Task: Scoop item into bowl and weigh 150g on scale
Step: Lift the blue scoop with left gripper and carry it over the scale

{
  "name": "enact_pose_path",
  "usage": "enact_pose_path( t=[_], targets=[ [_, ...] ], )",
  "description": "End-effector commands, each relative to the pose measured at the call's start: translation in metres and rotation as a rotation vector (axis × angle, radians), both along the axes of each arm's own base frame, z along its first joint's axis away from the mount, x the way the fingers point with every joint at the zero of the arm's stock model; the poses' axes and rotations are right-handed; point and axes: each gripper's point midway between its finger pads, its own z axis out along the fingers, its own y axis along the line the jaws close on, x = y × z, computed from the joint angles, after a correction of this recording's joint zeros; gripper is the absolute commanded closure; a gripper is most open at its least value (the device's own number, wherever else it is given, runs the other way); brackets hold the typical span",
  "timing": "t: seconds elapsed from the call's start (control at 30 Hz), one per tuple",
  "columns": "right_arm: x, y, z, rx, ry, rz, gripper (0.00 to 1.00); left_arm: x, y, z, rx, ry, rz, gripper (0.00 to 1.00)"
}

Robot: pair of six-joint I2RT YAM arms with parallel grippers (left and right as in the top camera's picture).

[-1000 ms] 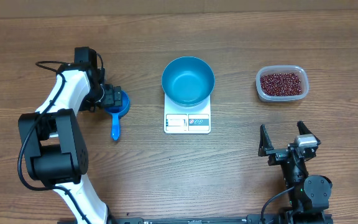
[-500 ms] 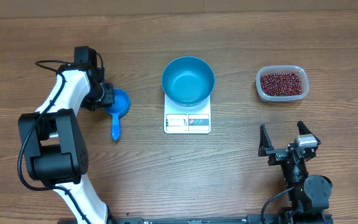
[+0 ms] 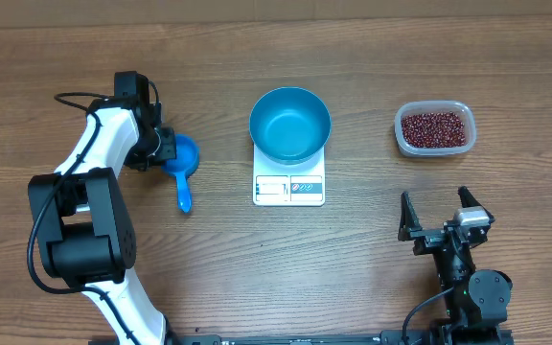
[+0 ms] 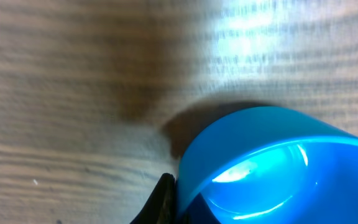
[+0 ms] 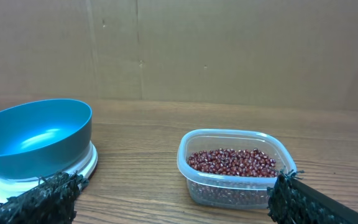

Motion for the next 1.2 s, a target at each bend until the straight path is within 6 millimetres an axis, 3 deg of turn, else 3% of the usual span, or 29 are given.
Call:
enact_pose_path(
  t=[0.0, 0.23, 0.53, 0.63, 0.73, 0.87, 1.07, 1.17],
  targets=[
    [0.000, 0.000, -0.001, -0.012, -0.009, -0.001, 0.00, -0.002, -0.014, 0.002, -0.080, 0.022, -0.003, 0.96],
    [0.000, 0.000, -0.001, -0.012, -0.009, -0.001, 0.00, 0.003, -0.020, 0.032, -0.119, 0.000, -0.008, 0.96],
    [0.000, 0.000, -0.001, -0.012, -0.009, -0.001, 0.00, 0.019, -0.023, 0.131, -0.128, -0.129, -0.020, 0.96],
    [0.000, 0.000, -0.001, -0.012, -0.009, -0.001, 0.00, 0.016, -0.038, 0.168, -0.217, -0.182, 0.002, 0.96],
    [0.000, 0.000, -0.001, -0.012, -0.009, -0.001, 0.00, 0.011, -0.050, 0.189, -0.294, -0.213, 0.020, 0.96],
    [0.000, 0.000, -0.001, -0.012, -0.009, -0.001, 0.00, 0.008, -0.063, 0.201, -0.374, -0.229, 0.020, 0.96],
    [0.000, 0.000, -0.001, -0.012, -0.009, -0.001, 0.00, 0.006, -0.062, 0.200, -0.420, -0.183, 0.254, 0.96],
    [0.000, 0.000, -0.001, -0.012, -0.009, -0.001, 0.00, 0.002, -0.070, 0.200, -0.426, -0.161, 0.284, 0.96]
  ],
)
